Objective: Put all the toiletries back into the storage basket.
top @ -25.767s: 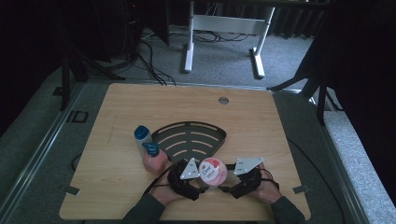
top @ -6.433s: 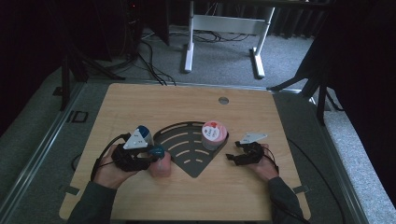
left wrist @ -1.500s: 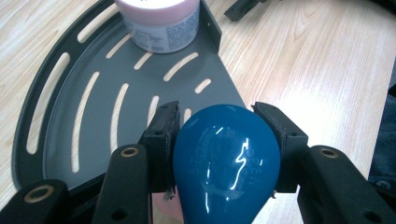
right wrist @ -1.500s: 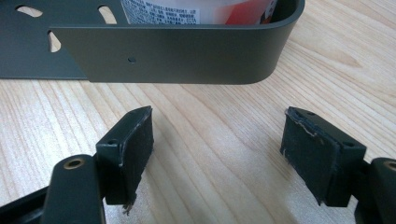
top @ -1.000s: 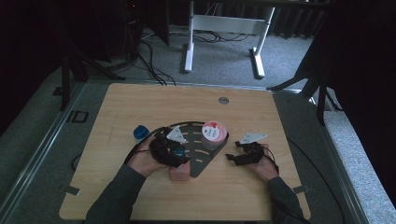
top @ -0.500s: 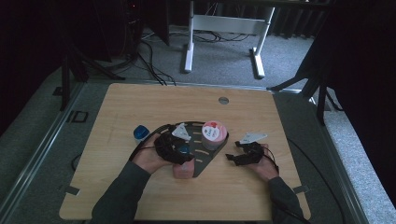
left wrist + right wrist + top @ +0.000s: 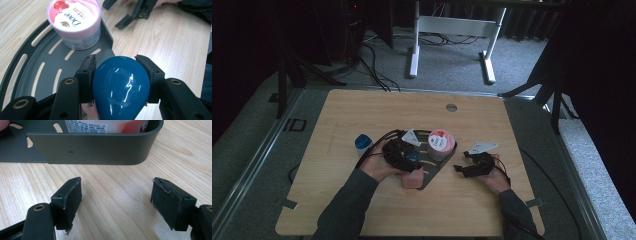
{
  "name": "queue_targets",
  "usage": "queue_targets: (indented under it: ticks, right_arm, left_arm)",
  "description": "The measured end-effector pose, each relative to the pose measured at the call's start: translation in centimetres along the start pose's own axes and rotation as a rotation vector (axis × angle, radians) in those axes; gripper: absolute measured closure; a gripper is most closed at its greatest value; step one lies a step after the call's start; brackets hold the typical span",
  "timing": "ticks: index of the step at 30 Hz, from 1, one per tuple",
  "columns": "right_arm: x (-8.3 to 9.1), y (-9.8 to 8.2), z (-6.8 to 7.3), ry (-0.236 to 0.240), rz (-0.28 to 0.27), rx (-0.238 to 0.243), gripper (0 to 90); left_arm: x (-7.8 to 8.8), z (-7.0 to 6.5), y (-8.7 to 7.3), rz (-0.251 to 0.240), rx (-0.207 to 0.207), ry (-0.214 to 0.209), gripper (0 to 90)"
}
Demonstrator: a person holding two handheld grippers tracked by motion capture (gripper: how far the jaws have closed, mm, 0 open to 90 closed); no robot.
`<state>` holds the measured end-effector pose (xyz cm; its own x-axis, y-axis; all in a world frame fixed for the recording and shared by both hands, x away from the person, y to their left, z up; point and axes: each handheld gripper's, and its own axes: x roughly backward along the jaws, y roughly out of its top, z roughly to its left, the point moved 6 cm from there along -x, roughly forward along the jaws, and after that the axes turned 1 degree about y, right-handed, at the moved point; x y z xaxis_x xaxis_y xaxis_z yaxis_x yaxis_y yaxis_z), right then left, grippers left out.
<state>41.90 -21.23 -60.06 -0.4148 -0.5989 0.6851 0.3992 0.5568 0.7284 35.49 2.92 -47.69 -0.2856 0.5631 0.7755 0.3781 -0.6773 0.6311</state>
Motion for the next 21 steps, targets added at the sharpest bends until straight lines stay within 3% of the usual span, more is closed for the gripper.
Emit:
queue_targets:
  ticks: [21]
  right_arm:
    - [0.0,0.0,0.0,0.0,0.001,0.0,24.5]
  left_arm:
    - [0.2,1.7,1.7,-0.019,0.011,0.034,53.4]
